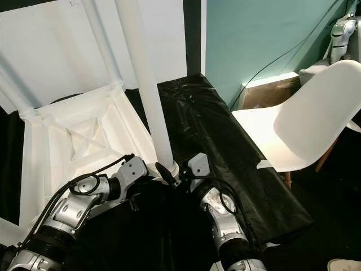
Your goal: Building children table
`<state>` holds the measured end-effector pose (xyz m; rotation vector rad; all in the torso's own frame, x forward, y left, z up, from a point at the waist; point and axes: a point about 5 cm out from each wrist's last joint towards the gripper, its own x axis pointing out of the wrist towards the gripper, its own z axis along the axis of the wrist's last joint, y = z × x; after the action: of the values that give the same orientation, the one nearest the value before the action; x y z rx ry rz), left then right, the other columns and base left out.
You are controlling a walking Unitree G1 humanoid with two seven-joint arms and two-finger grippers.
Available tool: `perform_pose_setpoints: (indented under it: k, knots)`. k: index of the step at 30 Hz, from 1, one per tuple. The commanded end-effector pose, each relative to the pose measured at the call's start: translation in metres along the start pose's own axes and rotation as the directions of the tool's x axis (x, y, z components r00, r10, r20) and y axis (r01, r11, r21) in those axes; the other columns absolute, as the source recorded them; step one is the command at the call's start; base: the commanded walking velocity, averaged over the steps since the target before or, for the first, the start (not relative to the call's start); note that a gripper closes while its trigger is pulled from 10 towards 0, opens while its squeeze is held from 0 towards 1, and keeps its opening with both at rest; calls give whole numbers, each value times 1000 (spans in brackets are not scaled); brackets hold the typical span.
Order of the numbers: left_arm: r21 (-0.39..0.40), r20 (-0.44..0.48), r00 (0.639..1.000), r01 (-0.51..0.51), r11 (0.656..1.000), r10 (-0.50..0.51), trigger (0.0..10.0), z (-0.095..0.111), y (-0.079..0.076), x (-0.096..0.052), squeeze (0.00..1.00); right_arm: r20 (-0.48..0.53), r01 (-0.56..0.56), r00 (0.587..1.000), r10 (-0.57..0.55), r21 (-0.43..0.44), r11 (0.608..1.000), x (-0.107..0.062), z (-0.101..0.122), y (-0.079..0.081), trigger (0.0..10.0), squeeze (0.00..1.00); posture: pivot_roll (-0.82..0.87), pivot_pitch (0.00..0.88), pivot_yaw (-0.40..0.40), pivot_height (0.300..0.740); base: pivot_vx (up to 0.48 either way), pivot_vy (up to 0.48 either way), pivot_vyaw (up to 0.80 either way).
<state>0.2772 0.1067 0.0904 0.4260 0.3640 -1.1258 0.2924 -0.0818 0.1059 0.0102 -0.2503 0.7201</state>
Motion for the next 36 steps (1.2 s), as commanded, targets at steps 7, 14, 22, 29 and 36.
perform_pose_setpoints:
  k: [7, 14, 22, 29, 36]
  knots:
    - [-185, -80, 973, 199, 962, -217, 10000, -44, -45, 18, 0, -68, -255, 965, 253, -16, 967, 13, 15, -30, 10000, 0, 43, 0, -1, 740, 0, 0, 0]
    - [-187, -72, 977, 183, 965, -199, 10000, -42, -44, 20, 0, -254, -571, 790, 559, 30, 820, 13, 18, -49, 9608, 0, 64, 0, -16, 740, 0, 0, 0]
    - [-194, -74, 979, 175, 965, -192, 10000, -44, -46, 18, 0, -321, -640, 718, 618, 47, 767, 18, 23, -56, 0, 0, 80, 0, -19, 740, 0, 0, 0]
    - [-195, -74, 979, 174, 965, -191, 10000, -44, -47, 19, 0, -312, -626, 731, 607, 48, 778, 17, 25, -63, 0, 0, 70, 0, -18, 740, 0, 0, 0]
    - [-192, -67, 979, 174, 966, -190, 10000, -41, -45, 22, 0, -70, -117, 991, 112, -66, 991, 8, 17, -53, 0, 0, 56, 0, -16, 740, 0, 0, 0]
